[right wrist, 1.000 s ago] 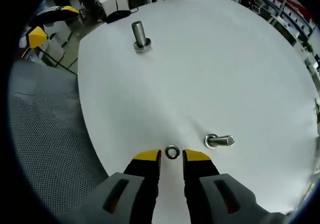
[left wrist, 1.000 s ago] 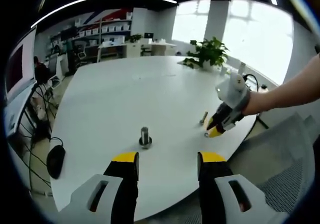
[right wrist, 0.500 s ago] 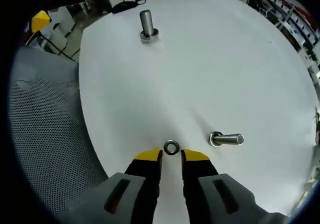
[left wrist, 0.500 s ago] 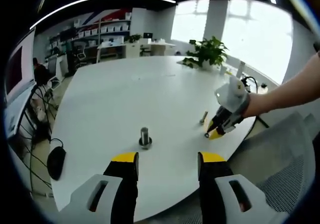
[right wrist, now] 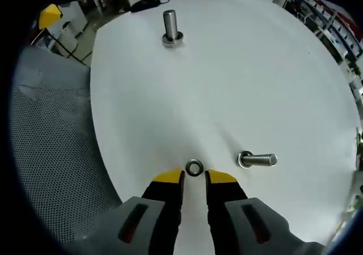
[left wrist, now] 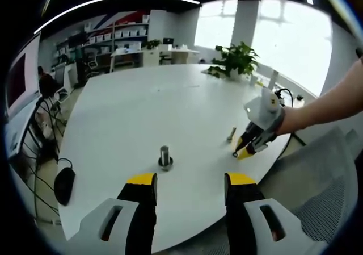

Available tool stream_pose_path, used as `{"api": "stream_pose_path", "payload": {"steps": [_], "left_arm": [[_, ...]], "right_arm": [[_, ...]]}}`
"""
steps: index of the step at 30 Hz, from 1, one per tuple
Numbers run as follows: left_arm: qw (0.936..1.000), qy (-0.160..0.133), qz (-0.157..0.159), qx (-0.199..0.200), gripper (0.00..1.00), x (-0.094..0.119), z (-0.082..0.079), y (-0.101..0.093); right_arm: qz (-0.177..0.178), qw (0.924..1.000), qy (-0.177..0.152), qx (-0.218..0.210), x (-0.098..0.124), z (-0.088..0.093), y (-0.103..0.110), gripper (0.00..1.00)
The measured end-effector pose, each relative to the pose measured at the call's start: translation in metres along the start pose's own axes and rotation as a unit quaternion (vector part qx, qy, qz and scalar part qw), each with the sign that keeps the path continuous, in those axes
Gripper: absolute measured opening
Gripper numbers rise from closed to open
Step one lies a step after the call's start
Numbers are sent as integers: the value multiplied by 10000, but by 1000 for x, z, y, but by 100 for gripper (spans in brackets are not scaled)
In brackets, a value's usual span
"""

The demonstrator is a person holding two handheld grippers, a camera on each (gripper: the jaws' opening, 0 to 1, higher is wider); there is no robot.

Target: Place the washer onto the threaded stud by aligning its center hole with the stud, sliding it down to the base, and recovering from edge contact or off-axis alignment until the washer reaches the visible bottom stop.

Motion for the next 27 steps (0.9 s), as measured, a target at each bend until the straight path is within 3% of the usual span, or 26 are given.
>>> {"api": "stream_pose_path", "payload": {"steps": [21, 27], "left_arm": [[10000, 20, -19, 18, 46, 0, 1, 1], [10000, 36, -22, -16, 46, 0, 2, 0]], "right_arm": [[-26, 9995, -302, 35, 1, 2, -1, 17], [-10, 9997, -230, 56, 0, -2, -1, 17]]}}
Point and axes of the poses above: the point that each gripper's makers call its tool centre point, and the gripper's own axes: x roughly backward along the fingers, y roughly to its left, z roughly out of its underside, the point moved 2 cm from there along x, roughly backward along the fingers, and after that the axes turned 11 degrees about x, right-handed, at the moved point
